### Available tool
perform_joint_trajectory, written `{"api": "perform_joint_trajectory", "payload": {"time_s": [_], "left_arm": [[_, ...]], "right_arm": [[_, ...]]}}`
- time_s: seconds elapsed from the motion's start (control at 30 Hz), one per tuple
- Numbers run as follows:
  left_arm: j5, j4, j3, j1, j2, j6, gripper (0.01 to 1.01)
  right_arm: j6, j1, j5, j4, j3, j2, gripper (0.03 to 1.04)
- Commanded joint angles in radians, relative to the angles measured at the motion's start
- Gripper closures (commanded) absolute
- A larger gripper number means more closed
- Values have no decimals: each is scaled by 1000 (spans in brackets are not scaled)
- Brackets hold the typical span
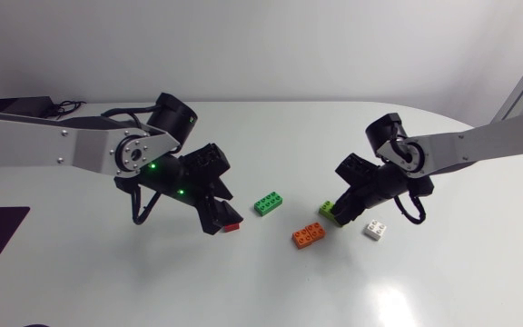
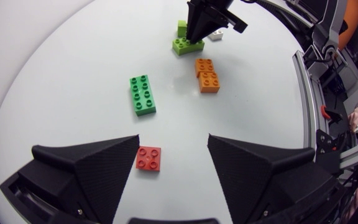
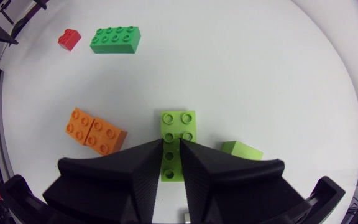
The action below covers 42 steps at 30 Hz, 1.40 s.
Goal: Separate the duplo bricks
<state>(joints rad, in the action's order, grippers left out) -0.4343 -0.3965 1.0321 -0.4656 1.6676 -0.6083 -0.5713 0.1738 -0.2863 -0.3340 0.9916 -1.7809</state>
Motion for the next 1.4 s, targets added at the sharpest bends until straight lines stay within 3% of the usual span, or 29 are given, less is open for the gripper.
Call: {"api": "perform_joint_trajectory", "payload": {"time_s": [0.0,0.37,0.6,0.8,0.93,1.0,1.07,1.13,1.2,1.37], "left_arm": [[-7,-8,-3,-13,-6,19,259],[-6,-10,-3,-18,-8,25,259],[-6,-39,-4,-15,-60,31,257],[0,-81,-27,5,-187,61,256],[31,-79,-63,44,-282,88,197],[54,-64,-92,67,-336,110,149],[63,-39,-124,94,-385,137,89],[83,-10,-162,117,-430,162,44],[106,18,-199,136,-476,194,43],[243,88,-284,150,-582,254,44]], "right_arm": [[-33,-19,-7,12,-27,-40,811],[-62,-83,-30,4,28,-78,810],[-15,-10,-60,-45,-10,101,810],[90,52,-63,-109,-50,345,810],[140,43,-60,-106,-82,468,802],[143,15,-54,-102,-113,525,730],[151,-10,-51,-91,-149,575,570],[160,-33,-48,-77,-188,624,359],[171,-66,-47,-50,-228,676,69],[174,-132,-42,-30,-295,776,59]]}}
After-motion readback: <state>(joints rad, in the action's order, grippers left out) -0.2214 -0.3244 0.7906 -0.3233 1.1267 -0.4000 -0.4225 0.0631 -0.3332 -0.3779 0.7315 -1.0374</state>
